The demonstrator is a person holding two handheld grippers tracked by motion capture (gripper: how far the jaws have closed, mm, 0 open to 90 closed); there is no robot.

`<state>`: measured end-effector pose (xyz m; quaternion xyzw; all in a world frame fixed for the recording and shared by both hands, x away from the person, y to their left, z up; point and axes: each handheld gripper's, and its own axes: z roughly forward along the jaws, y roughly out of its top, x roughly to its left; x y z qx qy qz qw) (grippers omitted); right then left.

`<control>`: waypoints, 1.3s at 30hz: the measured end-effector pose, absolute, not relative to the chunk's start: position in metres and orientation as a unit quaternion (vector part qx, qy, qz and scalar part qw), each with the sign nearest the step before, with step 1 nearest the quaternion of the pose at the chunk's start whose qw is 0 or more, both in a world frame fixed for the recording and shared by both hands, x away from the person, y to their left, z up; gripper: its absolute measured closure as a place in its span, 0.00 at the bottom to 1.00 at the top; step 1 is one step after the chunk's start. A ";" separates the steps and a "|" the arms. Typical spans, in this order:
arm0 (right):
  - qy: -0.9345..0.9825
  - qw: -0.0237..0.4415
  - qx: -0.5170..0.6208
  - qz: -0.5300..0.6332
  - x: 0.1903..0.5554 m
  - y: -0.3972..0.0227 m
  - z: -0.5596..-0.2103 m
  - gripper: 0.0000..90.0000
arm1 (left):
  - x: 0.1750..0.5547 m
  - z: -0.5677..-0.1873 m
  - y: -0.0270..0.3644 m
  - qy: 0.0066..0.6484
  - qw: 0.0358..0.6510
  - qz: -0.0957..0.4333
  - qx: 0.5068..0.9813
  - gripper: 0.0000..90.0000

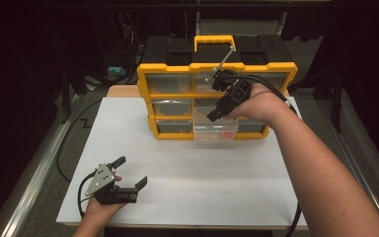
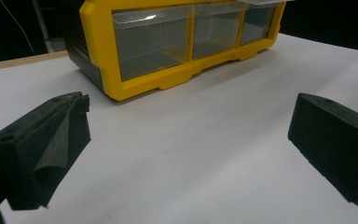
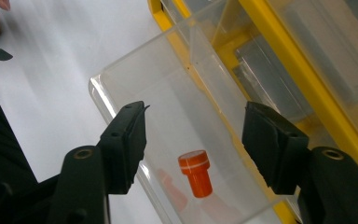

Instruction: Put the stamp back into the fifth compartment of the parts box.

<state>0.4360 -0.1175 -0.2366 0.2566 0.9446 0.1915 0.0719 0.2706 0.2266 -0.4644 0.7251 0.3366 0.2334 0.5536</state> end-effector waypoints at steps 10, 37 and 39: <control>0.947 0.071 0.257 0.182 0.422 -0.137 -0.231 0.30 | 0.271 -0.464 0.227 0.338 0.553 0.233 0.725 0.00; 0.941 0.080 0.285 0.162 0.386 -0.185 -0.253 0.00 | 0.270 -0.464 0.229 0.344 0.554 0.236 0.721 0.00; 0.941 0.080 0.288 0.159 0.383 -0.190 -0.256 0.00 | 0.270 -0.464 0.229 0.344 0.554 0.236 0.721 0.00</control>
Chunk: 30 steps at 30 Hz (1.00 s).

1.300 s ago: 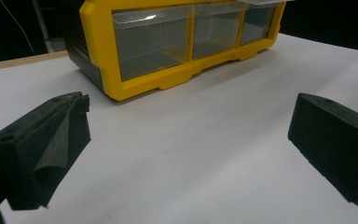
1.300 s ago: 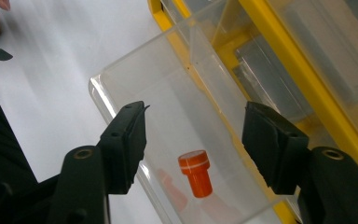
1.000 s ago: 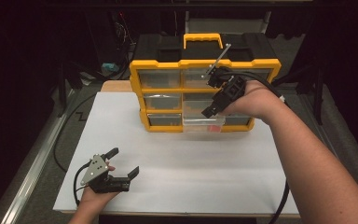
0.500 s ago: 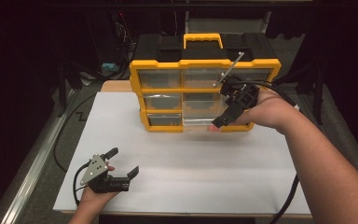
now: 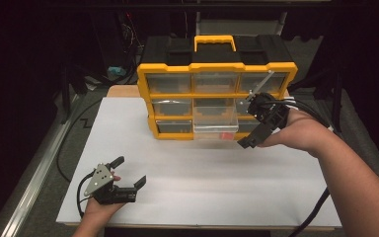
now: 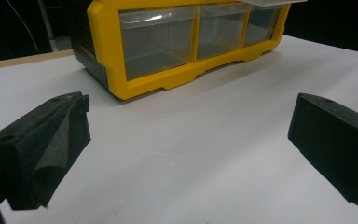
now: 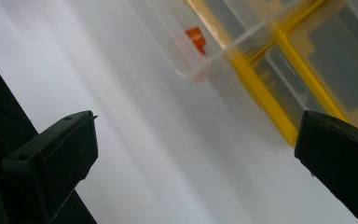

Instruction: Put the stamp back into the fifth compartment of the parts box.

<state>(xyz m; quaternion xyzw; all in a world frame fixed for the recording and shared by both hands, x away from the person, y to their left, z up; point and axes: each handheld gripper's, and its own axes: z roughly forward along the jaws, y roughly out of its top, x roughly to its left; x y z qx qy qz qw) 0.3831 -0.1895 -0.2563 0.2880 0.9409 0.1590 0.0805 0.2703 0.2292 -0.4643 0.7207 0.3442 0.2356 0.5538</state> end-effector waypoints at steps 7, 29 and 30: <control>0.941 0.084 0.296 0.141 0.374 -0.203 -0.276 0.00 | 0.270 -0.464 0.230 0.346 0.553 0.235 0.721 0.00; 0.914 0.094 0.329 0.217 0.356 -0.226 -0.394 0.00 | 0.270 -0.464 0.233 0.349 0.554 0.234 0.718 0.00; 0.909 0.097 0.331 0.234 0.355 -0.226 -0.399 0.00 | 0.270 -0.464 0.233 0.349 0.554 0.233 0.719 0.00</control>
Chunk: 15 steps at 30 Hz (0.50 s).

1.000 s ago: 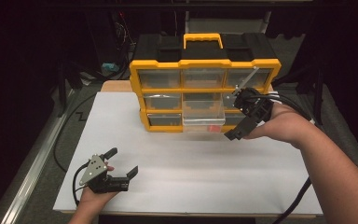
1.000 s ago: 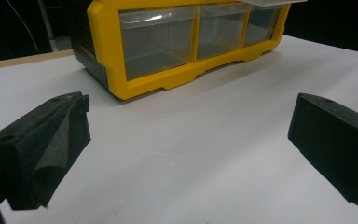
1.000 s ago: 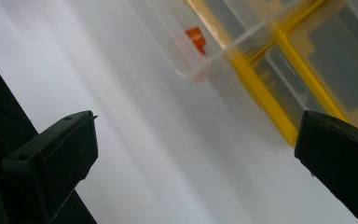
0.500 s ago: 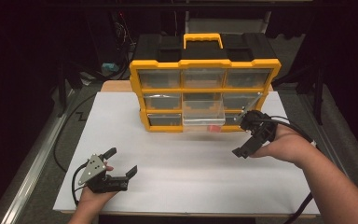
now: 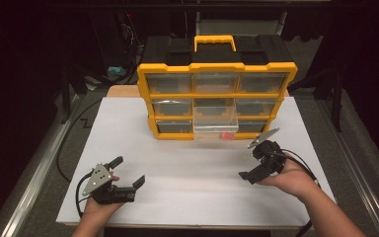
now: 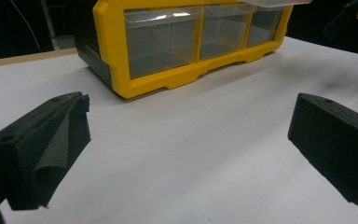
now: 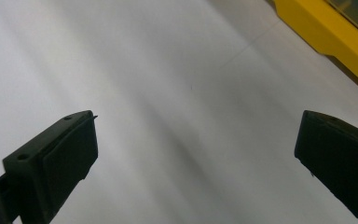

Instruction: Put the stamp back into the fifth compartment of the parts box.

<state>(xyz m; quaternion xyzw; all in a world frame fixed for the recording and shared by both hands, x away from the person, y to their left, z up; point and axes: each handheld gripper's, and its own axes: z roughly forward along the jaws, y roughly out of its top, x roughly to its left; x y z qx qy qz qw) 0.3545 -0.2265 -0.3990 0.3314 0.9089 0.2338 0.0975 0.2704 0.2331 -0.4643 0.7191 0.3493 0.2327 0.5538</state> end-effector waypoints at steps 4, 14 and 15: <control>0.881 0.118 0.344 0.304 0.346 -0.229 -0.414 0.00 | 0.271 -0.464 0.233 0.351 0.557 0.230 0.717 0.00; 0.775 0.165 0.357 0.495 0.323 -0.237 -0.441 0.00 | 0.271 -0.464 0.235 0.357 0.561 0.228 0.712 0.00; 0.764 0.173 0.357 0.509 0.320 -0.238 -0.442 0.00 | 0.271 -0.464 0.236 0.357 0.562 0.228 0.710 0.00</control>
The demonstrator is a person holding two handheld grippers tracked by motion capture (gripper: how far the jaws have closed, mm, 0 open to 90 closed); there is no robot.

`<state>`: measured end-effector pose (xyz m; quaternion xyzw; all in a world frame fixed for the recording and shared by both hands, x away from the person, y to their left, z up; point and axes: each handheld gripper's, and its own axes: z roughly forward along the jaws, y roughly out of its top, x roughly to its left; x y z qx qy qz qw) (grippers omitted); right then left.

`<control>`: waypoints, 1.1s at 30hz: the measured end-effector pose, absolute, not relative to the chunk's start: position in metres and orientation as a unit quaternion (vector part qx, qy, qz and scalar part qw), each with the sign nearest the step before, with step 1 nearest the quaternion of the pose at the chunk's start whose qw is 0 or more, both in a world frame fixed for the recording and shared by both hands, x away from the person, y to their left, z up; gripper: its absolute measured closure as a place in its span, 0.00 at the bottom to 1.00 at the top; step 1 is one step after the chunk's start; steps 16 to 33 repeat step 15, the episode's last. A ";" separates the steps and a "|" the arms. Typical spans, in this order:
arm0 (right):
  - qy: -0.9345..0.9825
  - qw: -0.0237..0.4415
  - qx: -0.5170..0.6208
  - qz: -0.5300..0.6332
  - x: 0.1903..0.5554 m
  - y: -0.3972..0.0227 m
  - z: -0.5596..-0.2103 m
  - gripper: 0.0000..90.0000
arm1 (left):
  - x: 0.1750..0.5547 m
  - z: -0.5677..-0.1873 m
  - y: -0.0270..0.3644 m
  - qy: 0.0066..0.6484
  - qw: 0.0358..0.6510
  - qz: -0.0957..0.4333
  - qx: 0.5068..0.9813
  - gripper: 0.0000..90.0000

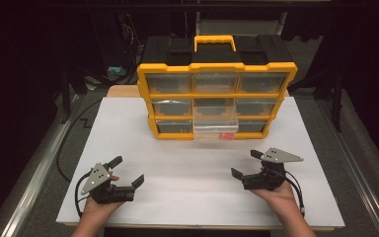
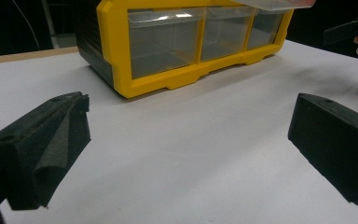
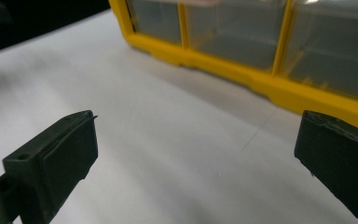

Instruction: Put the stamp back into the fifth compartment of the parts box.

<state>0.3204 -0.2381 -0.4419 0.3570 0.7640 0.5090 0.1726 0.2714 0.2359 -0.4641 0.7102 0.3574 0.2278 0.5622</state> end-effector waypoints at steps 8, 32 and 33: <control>0.717 0.227 0.361 0.552 0.298 -0.253 -0.451 0.00 | 0.272 -0.464 0.238 0.360 0.557 0.232 0.711 0.00; 0.705 0.228 0.366 0.563 0.296 -0.262 -0.452 0.00 | 0.270 -0.465 0.238 0.369 0.548 0.231 0.714 0.00; 0.705 0.228 0.366 0.563 0.296 -0.262 -0.452 0.00 | 0.270 -0.465 0.238 0.369 0.548 0.231 0.714 0.00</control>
